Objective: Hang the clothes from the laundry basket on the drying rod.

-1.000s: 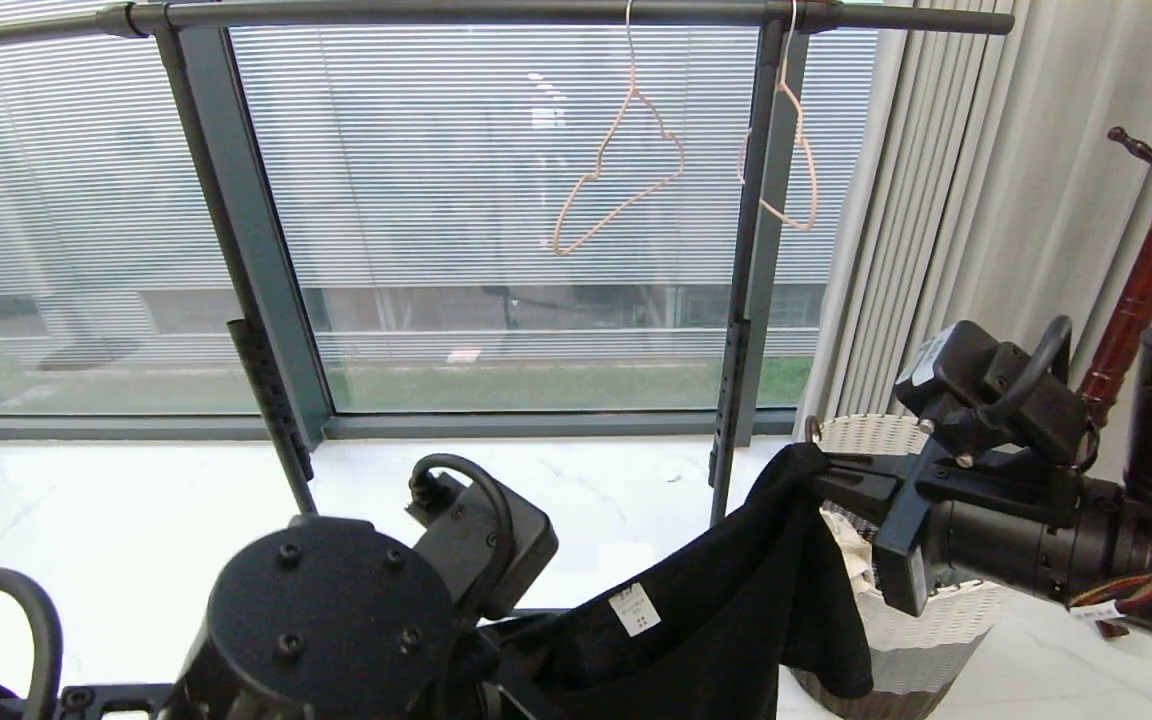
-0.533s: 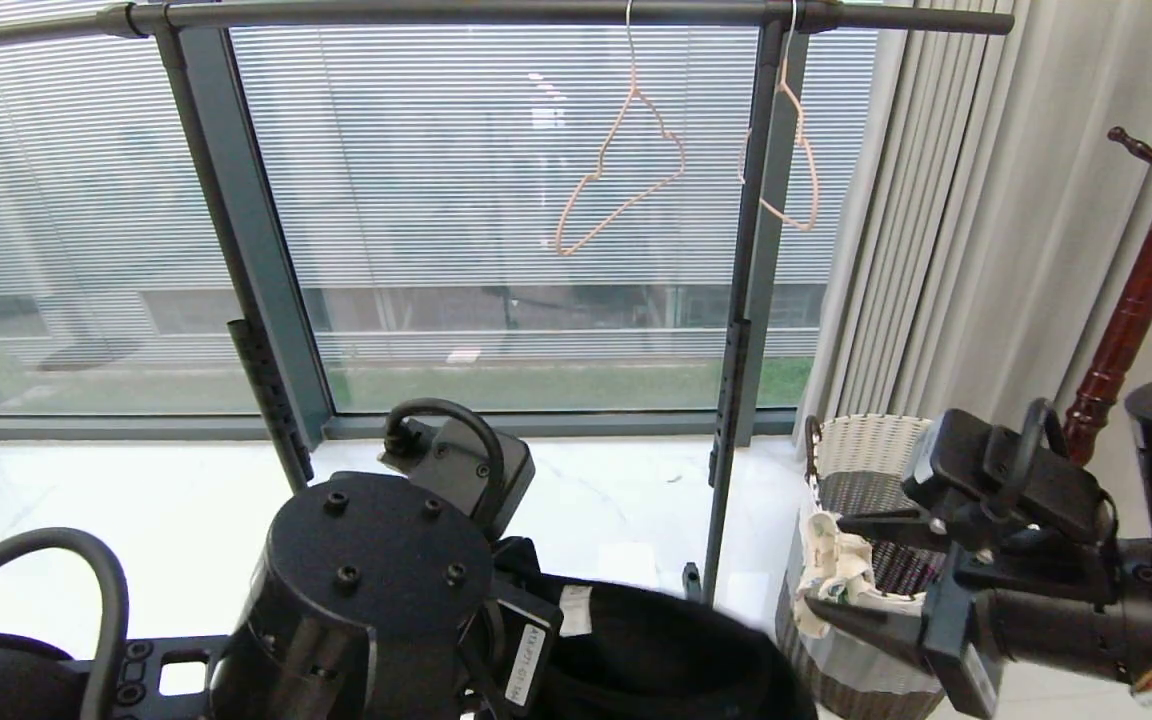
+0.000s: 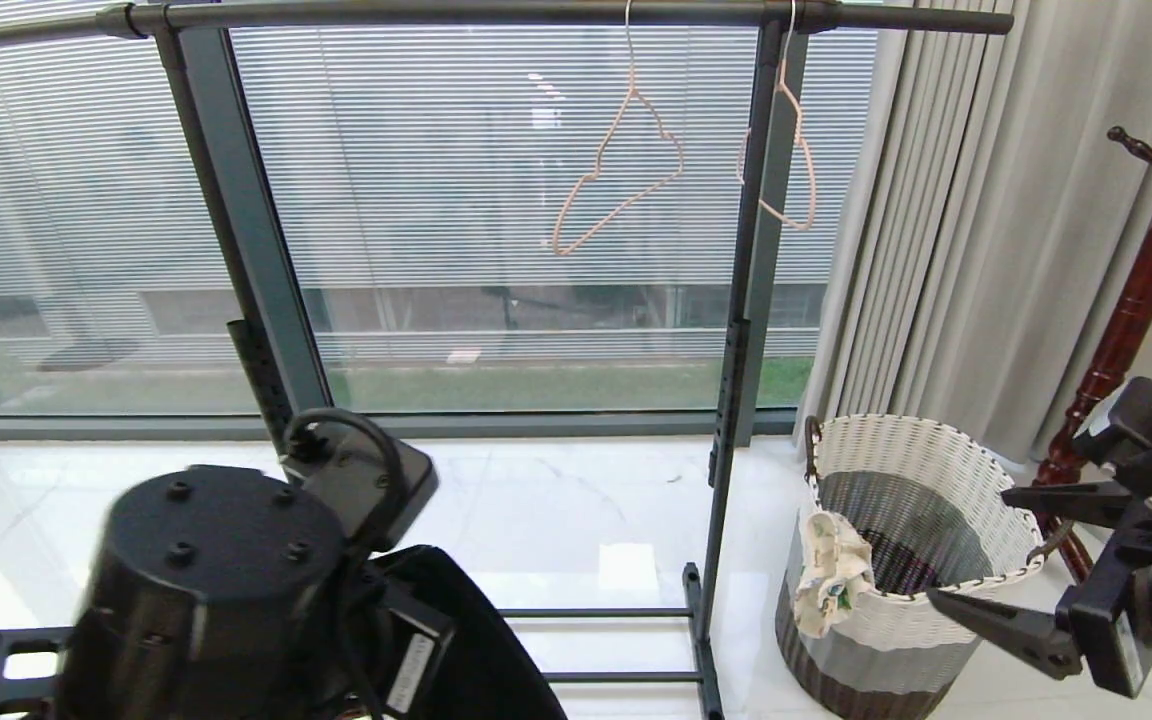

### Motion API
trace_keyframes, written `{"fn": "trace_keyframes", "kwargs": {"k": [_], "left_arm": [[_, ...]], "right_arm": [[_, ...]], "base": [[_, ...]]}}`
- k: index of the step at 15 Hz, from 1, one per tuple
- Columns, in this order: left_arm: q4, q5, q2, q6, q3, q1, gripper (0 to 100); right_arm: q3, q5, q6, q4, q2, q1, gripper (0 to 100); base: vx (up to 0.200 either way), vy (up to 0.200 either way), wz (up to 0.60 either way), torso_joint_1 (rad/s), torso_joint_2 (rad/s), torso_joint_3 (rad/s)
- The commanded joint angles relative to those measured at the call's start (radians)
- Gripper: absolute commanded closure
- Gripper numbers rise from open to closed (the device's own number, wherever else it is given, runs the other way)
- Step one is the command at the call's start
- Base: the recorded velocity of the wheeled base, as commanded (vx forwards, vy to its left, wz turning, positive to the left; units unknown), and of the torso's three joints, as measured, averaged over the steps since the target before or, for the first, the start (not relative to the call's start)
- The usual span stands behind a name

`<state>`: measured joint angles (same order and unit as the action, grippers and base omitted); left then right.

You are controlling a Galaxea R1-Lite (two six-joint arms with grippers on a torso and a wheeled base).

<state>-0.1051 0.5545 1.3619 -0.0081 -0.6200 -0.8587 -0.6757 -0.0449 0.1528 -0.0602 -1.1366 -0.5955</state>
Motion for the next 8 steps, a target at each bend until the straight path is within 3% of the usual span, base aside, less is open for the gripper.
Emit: {"fn": "trace_keyframes", "kwargs": {"k": [1,2,4,7,8], "left_arm": [[0.051,-0.070,-0.299,0.137,0.175,0.283,100],[0.050,-0.076,-0.376,0.177,0.212,0.402,100],[0.050,-0.113,-0.465,0.181,0.249,0.558,100],[0.048,-0.116,-0.475,0.178,0.263,0.722,100],[0.048,-0.116,-0.475,0.178,0.261,0.738,100]], "right_arm": [[0.085,-0.076,0.027,0.011,0.034,0.258,0],[0.114,-0.093,0.033,0.025,0.051,0.318,0],[0.174,-0.104,0.033,0.043,0.087,0.405,0],[0.216,-0.104,0.034,0.046,0.132,0.474,0],[0.216,-0.104,0.034,0.046,0.135,0.479,0]], "base": [[0.000,0.000,0.00,0.000,0.00,0.000],[0.000,0.000,0.00,0.000,0.00,0.000],[0.000,0.000,0.00,0.000,0.00,0.000],[0.000,0.000,0.00,0.000,0.00,0.000],[0.000,0.000,0.00,0.000,0.00,0.000]]}}
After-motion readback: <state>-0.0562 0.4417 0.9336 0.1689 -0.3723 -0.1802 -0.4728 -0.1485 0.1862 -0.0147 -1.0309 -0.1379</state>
